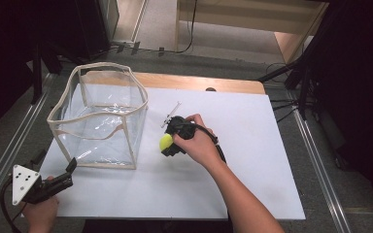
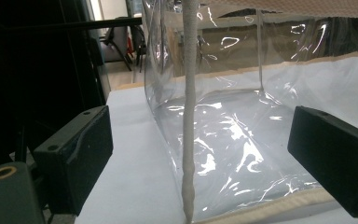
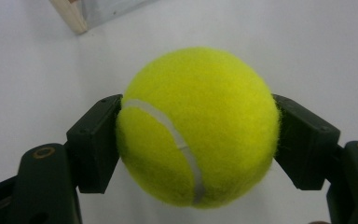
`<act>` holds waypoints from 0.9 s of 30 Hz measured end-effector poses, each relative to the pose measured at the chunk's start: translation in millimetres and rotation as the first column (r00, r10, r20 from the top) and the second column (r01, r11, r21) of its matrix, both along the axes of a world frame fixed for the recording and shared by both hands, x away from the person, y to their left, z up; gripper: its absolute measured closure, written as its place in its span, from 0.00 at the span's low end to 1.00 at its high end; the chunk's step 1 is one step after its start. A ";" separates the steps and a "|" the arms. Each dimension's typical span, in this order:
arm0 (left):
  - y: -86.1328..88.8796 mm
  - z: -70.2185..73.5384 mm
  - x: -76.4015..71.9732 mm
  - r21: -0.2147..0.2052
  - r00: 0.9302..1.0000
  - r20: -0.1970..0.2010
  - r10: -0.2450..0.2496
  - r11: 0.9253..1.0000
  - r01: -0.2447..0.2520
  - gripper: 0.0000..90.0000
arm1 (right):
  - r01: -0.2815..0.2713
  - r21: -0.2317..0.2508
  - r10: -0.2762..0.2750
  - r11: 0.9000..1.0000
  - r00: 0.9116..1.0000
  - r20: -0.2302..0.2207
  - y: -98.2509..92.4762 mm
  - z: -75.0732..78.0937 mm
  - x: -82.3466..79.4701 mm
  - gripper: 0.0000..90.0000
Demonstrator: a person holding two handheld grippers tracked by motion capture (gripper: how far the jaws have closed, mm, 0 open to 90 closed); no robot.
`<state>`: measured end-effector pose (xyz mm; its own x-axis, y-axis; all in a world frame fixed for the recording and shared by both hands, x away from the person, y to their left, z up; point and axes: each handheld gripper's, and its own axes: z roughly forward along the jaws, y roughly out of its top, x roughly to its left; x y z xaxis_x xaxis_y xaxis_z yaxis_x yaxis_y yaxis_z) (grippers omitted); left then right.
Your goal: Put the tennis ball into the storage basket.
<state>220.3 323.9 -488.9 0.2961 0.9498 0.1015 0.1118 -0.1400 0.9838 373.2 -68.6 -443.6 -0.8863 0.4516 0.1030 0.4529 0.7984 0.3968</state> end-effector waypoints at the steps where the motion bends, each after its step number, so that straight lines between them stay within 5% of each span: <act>1: 0.1 0.0 0.0 0.001 1.000 0.000 0.000 1.000 0.000 0.08 | -0.003 0.000 0.003 1.000 1.000 -0.002 1.6 1.6 -0.1 0.26; 27: 0.3 0.2 0.1 -0.002 1.000 -0.002 -0.001 1.000 0.001 0.08 | -0.070 0.016 0.069 0.997 0.997 0.034 27.6 42.5 6.3 0.26</act>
